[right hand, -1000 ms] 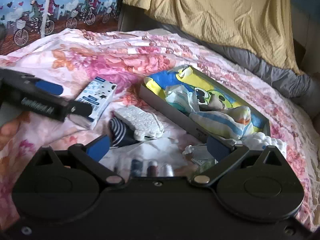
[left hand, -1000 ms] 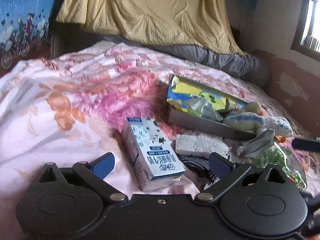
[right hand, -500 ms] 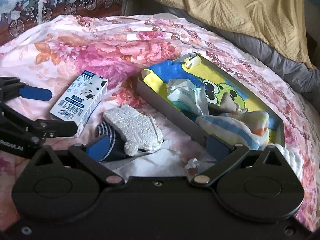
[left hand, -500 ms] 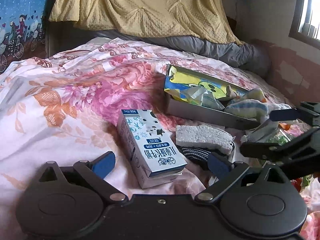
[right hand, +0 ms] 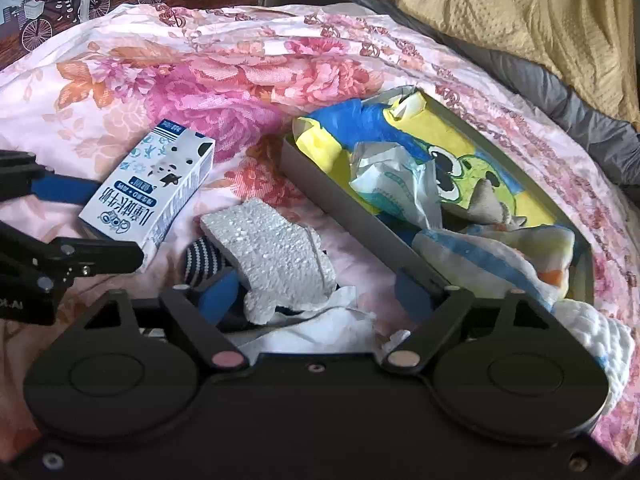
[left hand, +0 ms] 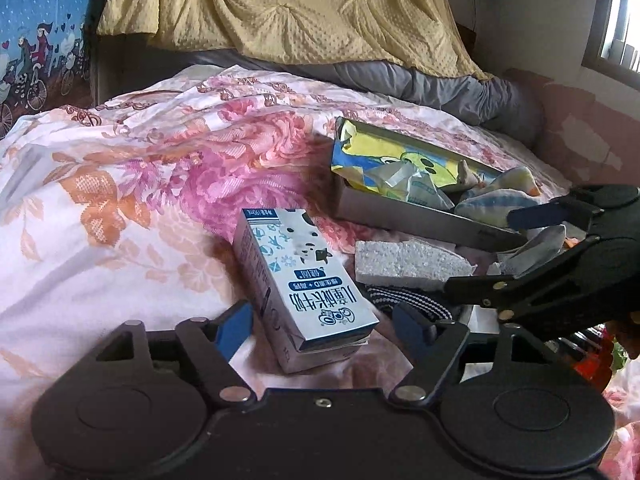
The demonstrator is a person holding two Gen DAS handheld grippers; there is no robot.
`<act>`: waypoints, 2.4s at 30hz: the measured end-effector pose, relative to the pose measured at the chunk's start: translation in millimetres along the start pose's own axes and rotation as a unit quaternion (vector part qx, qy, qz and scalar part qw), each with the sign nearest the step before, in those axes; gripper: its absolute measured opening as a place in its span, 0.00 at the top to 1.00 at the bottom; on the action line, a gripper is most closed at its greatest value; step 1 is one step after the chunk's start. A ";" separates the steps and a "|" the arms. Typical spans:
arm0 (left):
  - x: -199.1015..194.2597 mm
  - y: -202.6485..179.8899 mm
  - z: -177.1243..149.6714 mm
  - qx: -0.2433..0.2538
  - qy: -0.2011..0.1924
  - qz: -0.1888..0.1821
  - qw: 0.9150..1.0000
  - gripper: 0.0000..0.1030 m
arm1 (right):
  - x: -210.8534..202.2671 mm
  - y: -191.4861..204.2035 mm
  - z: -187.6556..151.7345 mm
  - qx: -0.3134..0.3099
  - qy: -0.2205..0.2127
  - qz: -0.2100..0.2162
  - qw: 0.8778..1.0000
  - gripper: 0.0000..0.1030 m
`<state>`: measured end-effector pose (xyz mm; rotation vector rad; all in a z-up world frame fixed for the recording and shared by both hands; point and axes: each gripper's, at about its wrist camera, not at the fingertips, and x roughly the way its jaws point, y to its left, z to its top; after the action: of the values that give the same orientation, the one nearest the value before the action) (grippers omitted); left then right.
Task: Organize soft objects
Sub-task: 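Grasp the white sponge with the right gripper while the left gripper grasps the black striped sock, then carry the sponge and sock over the cartoon tray with both grippers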
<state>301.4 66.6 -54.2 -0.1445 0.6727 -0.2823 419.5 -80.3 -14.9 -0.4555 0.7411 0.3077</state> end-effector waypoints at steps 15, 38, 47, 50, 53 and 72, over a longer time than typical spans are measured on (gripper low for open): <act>9.2 2.2 0.0 -0.010 0.017 -0.011 1.000 0.32 | 27.6 6.5 11.5 -0.040 0.032 0.052 0.997 0.51; 3.0 4.9 -2.2 -0.027 -0.001 -0.007 1.000 0.40 | -18.0 3.6 -4.4 -0.014 -0.015 0.041 0.999 0.52; 5.1 -2.1 -1.2 -0.013 0.007 0.005 1.000 0.40 | -32.0 -0.4 -2.2 -0.016 -0.018 0.032 0.999 0.52; 4.9 -2.5 -1.2 -0.012 0.007 0.006 1.000 0.40 | -29.8 -4.7 -3.4 -0.010 -0.017 0.031 0.999 0.52; 4.6 -2.4 -1.5 -0.012 0.006 0.006 1.000 0.39 | -28.2 -8.7 -7.0 -0.005 -0.018 0.030 0.999 0.52; -5.4 -61.5 0.8 0.173 -0.041 -0.013 0.984 0.35 | -18.8 -58.7 -39.6 0.039 -0.026 0.033 0.998 0.52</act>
<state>285.0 9.7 -36.6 0.1666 0.5323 -0.4120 408.4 -152.5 -10.4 -0.3491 0.7153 0.3502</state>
